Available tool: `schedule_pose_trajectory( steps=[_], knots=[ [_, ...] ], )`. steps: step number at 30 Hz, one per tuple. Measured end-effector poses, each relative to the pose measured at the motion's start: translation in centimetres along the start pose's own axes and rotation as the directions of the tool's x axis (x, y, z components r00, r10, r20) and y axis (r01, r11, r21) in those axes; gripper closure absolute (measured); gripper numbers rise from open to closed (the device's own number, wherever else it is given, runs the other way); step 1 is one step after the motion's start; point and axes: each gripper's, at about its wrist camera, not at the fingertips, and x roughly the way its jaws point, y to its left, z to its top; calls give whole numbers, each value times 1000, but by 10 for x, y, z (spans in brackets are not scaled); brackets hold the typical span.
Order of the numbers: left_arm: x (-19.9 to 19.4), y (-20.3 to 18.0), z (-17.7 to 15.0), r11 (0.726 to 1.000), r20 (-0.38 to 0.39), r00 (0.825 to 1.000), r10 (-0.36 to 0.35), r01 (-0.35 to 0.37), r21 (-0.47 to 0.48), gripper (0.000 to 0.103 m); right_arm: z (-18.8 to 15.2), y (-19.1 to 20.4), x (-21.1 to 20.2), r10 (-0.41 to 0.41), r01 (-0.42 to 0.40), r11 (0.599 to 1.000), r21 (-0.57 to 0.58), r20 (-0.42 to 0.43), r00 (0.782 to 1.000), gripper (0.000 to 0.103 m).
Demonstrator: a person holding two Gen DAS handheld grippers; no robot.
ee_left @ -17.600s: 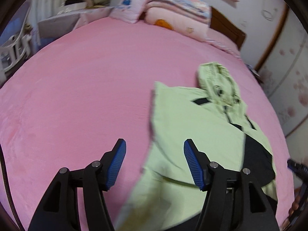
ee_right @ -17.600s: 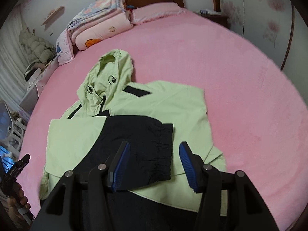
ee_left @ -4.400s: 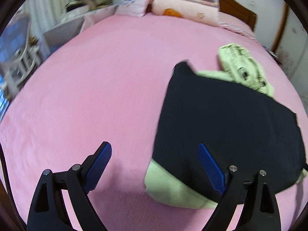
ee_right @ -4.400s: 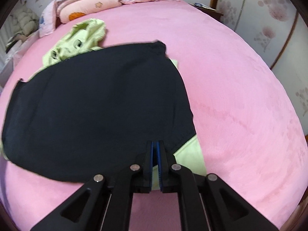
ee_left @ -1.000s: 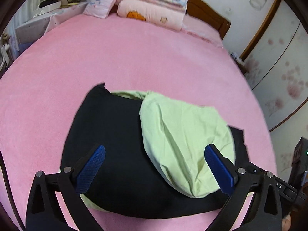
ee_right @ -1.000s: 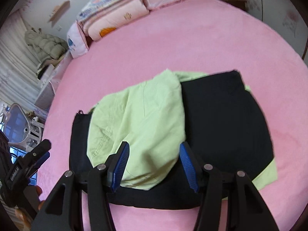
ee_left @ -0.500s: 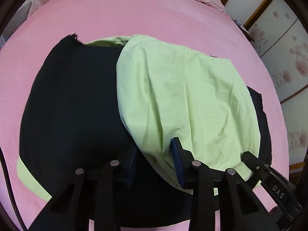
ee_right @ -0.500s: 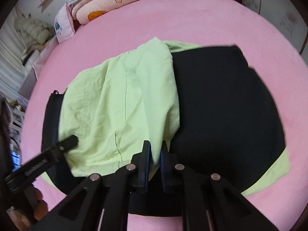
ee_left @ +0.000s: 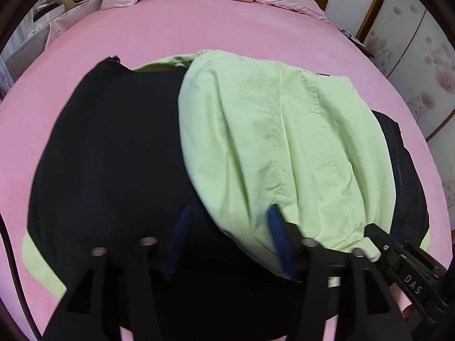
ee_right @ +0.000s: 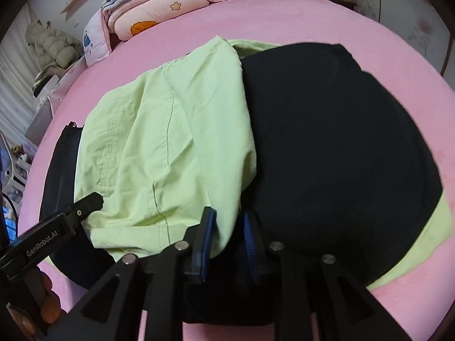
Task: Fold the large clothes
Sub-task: 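Open the left gripper and smooth the green hood flat on the bundle, then grasp the bundle edge with both grippers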
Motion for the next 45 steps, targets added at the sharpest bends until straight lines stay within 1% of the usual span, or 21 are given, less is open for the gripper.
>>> schedule_pose_trajectory(
  steps=[1,2,3,4,7,11,16,20,22,24,28,30,33,36,38,41,45],
  knots=[
    [-4,2,0,1000,5,1000,3,-3,-7,29,-1,-2,-4,3,-3,1000,8,3,1000,72],
    [-8,3,0,1000,7,1000,4,-4,-14,26,-1,-4,-9,14,-14,1000,22,8,1000,69],
    [-12,5,1,1000,10,1000,6,-6,-25,22,-2,-7,-13,25,-26,999,33,13,1000,69],
    [-17,6,1,999,14,1000,7,-6,-32,21,-3,-8,-17,36,-36,998,43,19,999,69],
    [-33,9,0,1000,28,1000,-3,4,-31,21,-6,-8,-30,52,-54,997,52,37,998,69],
    [-61,7,-7,1000,84,996,7,-6,-14,21,-10,-4,-45,55,-58,998,40,57,997,69],
    [-101,-5,-15,998,143,990,8,-16,55,21,-21,0,-63,66,-68,997,34,73,995,69],
    [-124,-13,-22,994,179,984,13,-32,105,21,-27,7,-78,81,-83,996,21,90,993,69],
    [-133,-18,-24,991,198,980,34,-58,118,21,-29,11,-83,88,-89,996,10,97,991,69],
    [-141,-20,-27,991,204,978,32,-58,123,21,-31,16,-91,95,-95,995,-4,107,990,69],
    [-157,-15,-29,993,230,971,72,-90,72,21,-33,27,-106,102,-98,994,-36,131,986,69],
    [-164,-12,-29,995,226,972,67,-82,58,21,-32,33,-114,100,-96,994,-42,129,987,69],
    [-175,-9,-27,996,220,973,65,-79,52,21,-28,42,-124,118,-110,992,-62,149,982,69],
    [-187,-7,-25,994,227,972,60,-78,72,21,-23,51,-133,135,-124,989,-77,174,975,69],
    [-194,-5,-24,995,232,971,56,-74,68,21,-19,58,-139,145,-130,988,-89,189,971,69],
    [-203,3,-23,998,235,972,32,-42,38,21,-13,69,-145,148,-126,985,-115,213,966,69],
    [-202,19,-23,999,218,975,33,-31,-15,21,-5,83,-150,149,-113,982,-153,248,957,69]
  ],
)
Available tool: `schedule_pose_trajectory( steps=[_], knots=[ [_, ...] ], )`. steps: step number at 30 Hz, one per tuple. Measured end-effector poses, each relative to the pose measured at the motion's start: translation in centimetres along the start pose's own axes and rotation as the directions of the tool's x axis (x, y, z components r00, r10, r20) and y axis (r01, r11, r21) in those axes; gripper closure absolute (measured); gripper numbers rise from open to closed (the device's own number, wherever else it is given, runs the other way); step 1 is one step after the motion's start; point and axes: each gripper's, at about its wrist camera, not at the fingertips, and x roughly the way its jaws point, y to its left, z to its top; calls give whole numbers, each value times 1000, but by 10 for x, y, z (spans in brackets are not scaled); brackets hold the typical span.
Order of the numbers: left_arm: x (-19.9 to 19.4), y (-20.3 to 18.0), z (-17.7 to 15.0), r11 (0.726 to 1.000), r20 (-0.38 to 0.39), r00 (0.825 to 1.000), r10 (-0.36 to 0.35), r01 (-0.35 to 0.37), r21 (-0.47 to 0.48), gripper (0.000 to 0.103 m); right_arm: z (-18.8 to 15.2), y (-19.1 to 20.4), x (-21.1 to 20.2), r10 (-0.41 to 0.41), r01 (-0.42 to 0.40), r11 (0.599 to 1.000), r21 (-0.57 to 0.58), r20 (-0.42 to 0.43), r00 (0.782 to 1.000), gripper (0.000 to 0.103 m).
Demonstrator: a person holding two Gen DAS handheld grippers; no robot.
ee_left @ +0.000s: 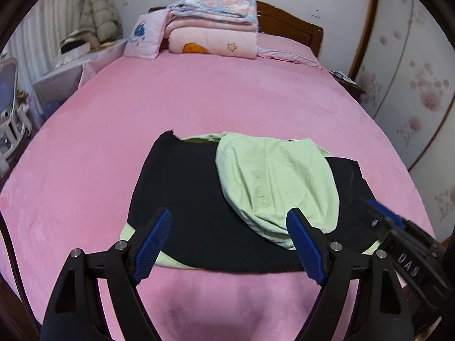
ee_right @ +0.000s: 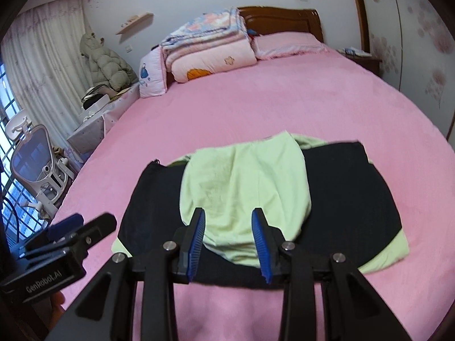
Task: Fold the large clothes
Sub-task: 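Grasp the bundle edge with both grippers, then lift the bundle with both grippers and fold it over onto itself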
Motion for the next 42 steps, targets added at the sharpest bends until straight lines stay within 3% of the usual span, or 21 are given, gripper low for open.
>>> schedule_pose_trajectory(
  steps=[5,10,13,17,20,23,27,32,36,38,41,42],
  knots=[
    [19,26,-13,999,-53,999,11,-13,-50,21,7,12,4,-32,35,998,-51,63,997,69],
    [53,57,-40,994,-149,989,13,-29,-106,21,5,20,22,-52,58,995,-82,74,996,69],
    [74,82,-61,984,-212,976,-48,10,-180,21,1,22,34,-68,75,992,-97,75,995,69],
    [97,111,-90,948,-247,955,-165,85,-307,21,-6,23,53,-102,111,985,-134,68,992,69],
    [113,125,-105,912,-235,944,-232,127,-390,21,-13,21,68,-121,130,980,-149,64,991,70],
    [123,131,-109,890,-192,944,-269,167,-424,21,-19,17,83,-140,147,976,-158,55,989,73],
    [140,131,-103,877,-147,943,-298,209,-433,21,-26,7,103,-154,156,976,-151,21,988,80],
    [162,126,-89,865,-104,945,-309,234,-444,21,-32,1,115,-156,155,978,-141,-1,988,81],
    [171,126,-71,836,-49,940,-338,277,-474,22,-33,-2,117,-148,145,980,-135,-10,989,81],
    [172,125,-60,827,-3,941,-337,295,-478,31,-32,-2,117,-143,140,981,-134,-10,990,82],
    [177,119,-47,838,5,951,-308,274,-473,44,-32,-1,117,-135,132,982,-138,-11,991,84],
    [178,116,-43,848,5,958,-288,257,-464,58,-32,1,118,-134,131,981,-141,-11,991,85]
  ],
)
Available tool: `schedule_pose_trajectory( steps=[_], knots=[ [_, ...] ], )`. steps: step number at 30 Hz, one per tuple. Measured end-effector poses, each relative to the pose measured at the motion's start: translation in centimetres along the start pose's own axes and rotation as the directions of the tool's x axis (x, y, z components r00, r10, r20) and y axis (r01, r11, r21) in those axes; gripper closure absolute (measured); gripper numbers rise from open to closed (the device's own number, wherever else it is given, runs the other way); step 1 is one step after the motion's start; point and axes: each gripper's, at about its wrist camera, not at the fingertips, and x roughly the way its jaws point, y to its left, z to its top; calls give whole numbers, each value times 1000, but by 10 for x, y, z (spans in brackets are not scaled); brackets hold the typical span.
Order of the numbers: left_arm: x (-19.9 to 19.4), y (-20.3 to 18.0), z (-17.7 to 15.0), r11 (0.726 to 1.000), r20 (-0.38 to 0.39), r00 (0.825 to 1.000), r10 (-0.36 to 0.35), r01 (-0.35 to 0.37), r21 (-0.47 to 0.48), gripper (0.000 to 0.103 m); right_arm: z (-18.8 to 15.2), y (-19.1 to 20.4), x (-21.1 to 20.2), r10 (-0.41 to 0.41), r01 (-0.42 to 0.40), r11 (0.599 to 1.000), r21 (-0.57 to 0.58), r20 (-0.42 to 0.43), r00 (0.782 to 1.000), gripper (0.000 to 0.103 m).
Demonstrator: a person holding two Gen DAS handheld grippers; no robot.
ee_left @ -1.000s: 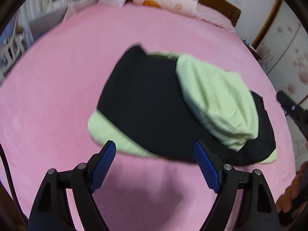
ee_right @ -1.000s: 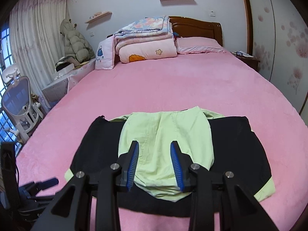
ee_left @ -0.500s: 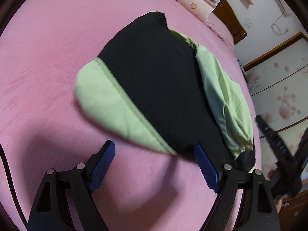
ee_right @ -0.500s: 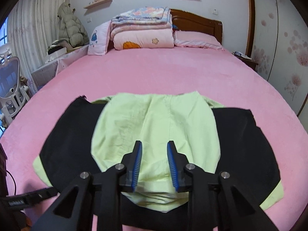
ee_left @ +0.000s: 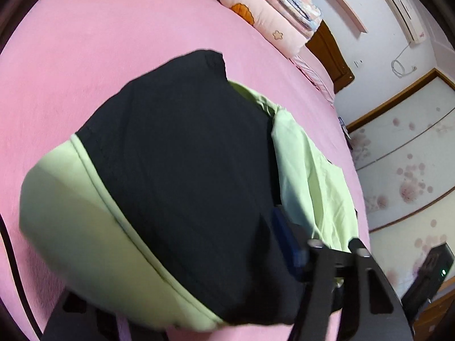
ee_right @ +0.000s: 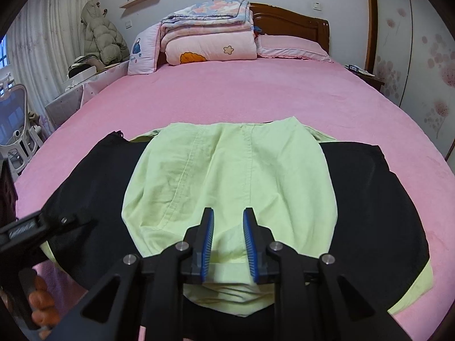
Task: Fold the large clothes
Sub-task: 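Lift the bundle with both grippers and fold it over onto itself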
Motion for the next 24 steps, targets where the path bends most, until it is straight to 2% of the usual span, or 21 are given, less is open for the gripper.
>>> schedule_pose_trajectory(
  steps=[1,4,7,9,11,15,19,22,24],
  knots=[
    [2,-4,2,1000,7,1000,20,-21,17,76,0,1,1,0,0,1000,-6,1,1000,85],
    [-4,-14,4,996,34,997,66,-68,65,89,-3,4,7,-17,16,1000,-22,-19,1000,86],
    [-15,-33,-2,977,90,988,127,-140,161,93,-12,3,19,-1,1,1000,-6,-67,998,87],
    [-21,-54,-8,947,146,974,171,-203,249,94,-22,3,27,8,-8,1000,-4,-97,995,87],
    [-28,-74,-14,915,196,963,183,-240,324,95,-30,2,34,18,-18,1000,-1,-115,993,87],
    [-36,-123,-23,843,272,949,158,-273,464,96,-35,-7,37,56,-51,998,48,-109,992,87],
    [-37,-172,-29,804,277,957,80,-226,549,96,-36,-23,39,118,-102,986,135,-110,987,87],
    [-40,-208,-40,770,275,961,21,-191,609,96,-39,-46,35,199,-170,952,255,-93,976,87],
    [-37,-236,-52,734,262,965,-26,-159,660,96,-44,-62,29,253,-215,919,332,-75,965,88]
  ],
)
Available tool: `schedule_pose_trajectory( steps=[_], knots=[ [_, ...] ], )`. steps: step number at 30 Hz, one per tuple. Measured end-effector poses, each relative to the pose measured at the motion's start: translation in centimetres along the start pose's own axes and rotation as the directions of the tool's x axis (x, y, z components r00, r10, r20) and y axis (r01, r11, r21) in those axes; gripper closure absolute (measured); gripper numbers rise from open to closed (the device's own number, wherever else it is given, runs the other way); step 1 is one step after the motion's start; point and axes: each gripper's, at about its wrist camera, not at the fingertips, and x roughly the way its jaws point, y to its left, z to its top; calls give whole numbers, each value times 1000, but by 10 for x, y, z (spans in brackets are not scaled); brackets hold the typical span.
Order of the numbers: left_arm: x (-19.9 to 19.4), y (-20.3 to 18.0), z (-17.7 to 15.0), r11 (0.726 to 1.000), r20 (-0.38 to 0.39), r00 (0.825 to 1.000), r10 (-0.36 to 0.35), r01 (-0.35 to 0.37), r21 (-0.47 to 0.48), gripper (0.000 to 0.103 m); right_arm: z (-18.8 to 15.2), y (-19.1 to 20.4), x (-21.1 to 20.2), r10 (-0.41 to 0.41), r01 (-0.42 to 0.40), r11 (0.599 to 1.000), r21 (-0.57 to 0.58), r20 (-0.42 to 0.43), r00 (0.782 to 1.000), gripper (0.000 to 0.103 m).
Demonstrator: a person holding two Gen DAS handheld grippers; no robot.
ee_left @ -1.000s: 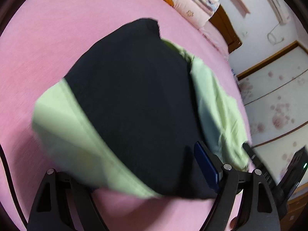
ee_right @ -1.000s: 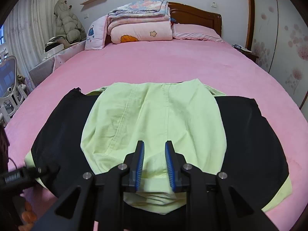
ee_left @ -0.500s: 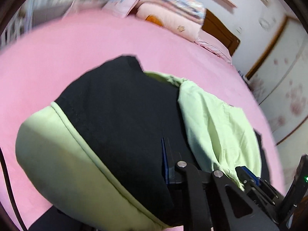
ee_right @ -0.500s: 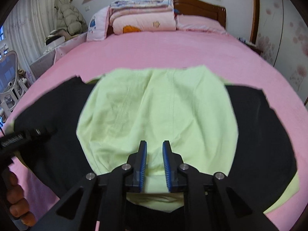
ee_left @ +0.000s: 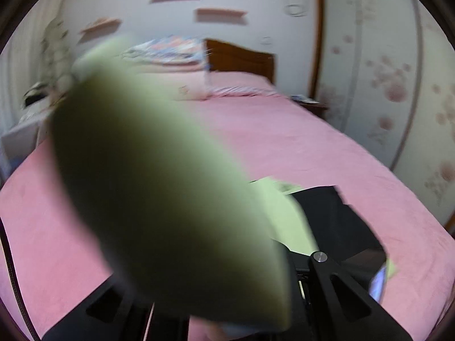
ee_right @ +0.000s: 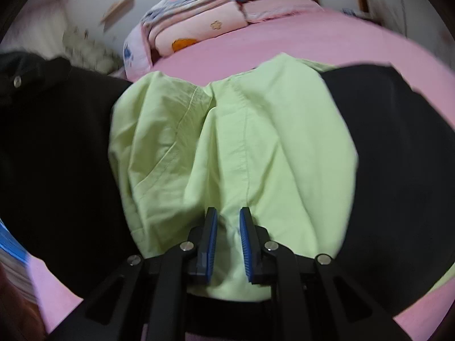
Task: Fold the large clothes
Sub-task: 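Lift the bundle with both grippers and fold it over onto itself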
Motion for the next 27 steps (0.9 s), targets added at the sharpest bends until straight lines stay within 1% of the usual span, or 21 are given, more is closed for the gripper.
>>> schedule_pose_trajectory(
  steps=[3,5,6,7,9,12,13,15,17,18,20,22,23,25,26,27],
  knots=[
    [1,-42,6,995,13,998,-57,56,86,96,-6,-24,-20,71,-72,992,101,14,997,88],
    [7,-70,5,984,-9,994,-108,108,139,96,-13,-42,-36,117,-122,975,188,35,992,88],
    [11,-81,4,979,-23,992,-125,128,158,95,-19,-54,-46,137,-146,959,242,53,989,88],
    [15,-91,2,974,-38,989,-142,146,176,95,-25,-64,-54,140,-153,949,277,66,988,88],
    [27,-114,-6,959,-80,981,-175,189,213,95,-36,-82,-73,75,-94,941,324,72,995,87],
    [51,-142,-24,938,-159,966,-205,240,250,95,-51,-107,-99,-29,-1,939,344,83,996,87],
    [59,-150,-31,932,-189,961,-204,249,265,95,-53,-112,-104,-67,36,938,345,78,995,87],
    [79,-165,-51,921,-259,949,-177,253,296,94,-58,-124,-114,-160,132,930,342,53,986,87],
    [92,-172,-69,918,-313,939,-144,245,312,93,-63,-136,-119,-203,178,919,352,37,978,87],
    [98,-173,-77,918,-334,934,-125,236,318,92,-64,-140,-121,-211,185,916,357,36,977,87],
    [103,-171,-84,917,-346,932,-104,225,330,90,-65,-145,-126,-219,190,912,364,39,975,87],
    [99,-164,-82,914,-348,931,-110,233,333,89,-64,-148,-130,-228,196,911,364,48,972,87],
    [98,-161,-79,912,-359,926,-115,241,330,86,-64,-148,-132,-235,201,910,362,53,971,87],
    [97,-166,-72,911,-384,912,-142,272,309,77,-60,-149,-136,-239,201,910,362,63,969,87],
    [94,-162,-68,912,-395,904,-162,290,289,75,-59,-149,-139,-235,194,910,367,69,970,87],
    [90,-167,-64,911,-402,898,-178,305,278,66,-58,-150,-143,-228,183,909,375,80,970,87]
  ],
)
